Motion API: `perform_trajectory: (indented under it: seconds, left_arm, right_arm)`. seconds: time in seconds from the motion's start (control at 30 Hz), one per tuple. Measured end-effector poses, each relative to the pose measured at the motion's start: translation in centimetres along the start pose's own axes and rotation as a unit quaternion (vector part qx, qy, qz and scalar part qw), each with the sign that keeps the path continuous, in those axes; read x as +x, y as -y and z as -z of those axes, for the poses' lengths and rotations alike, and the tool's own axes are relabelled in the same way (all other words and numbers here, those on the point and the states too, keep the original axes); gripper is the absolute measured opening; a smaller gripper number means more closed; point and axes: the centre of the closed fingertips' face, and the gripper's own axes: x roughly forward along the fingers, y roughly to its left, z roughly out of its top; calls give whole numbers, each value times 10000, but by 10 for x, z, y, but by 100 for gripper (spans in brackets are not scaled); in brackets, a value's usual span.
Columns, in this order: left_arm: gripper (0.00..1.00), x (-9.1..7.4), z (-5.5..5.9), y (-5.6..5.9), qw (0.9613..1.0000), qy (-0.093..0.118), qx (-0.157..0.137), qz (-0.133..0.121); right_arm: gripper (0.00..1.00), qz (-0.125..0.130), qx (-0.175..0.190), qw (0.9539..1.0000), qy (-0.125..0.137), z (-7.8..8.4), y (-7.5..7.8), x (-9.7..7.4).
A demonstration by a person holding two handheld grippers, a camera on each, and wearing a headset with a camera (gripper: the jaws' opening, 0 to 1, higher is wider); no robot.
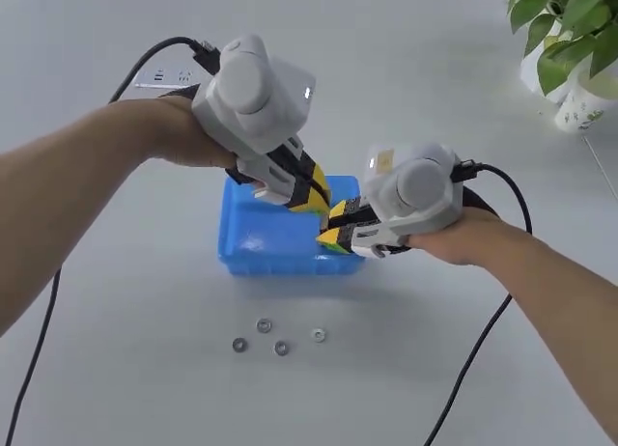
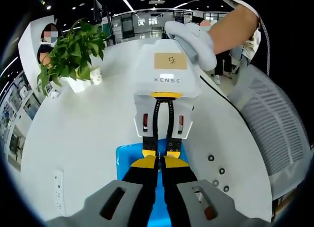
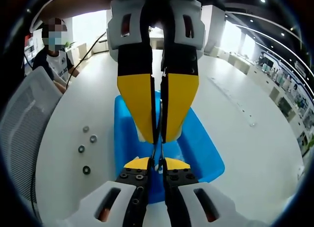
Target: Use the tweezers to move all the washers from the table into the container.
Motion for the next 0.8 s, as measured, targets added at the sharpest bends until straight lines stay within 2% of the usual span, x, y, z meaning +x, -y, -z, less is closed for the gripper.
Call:
perform_trajectory:
  seconds: [0.3, 0.8]
  left_arm:
    - [6, -2, -3, 2, 10000, -29, 37, 11]
    - [6, -16, -15, 6, 10000, -35, 58, -19]
  right_arm:
    - [11, 6, -41, 10000, -14, 0, -1, -2]
    - [11, 86, -116, 9999, 63, -15, -3, -15]
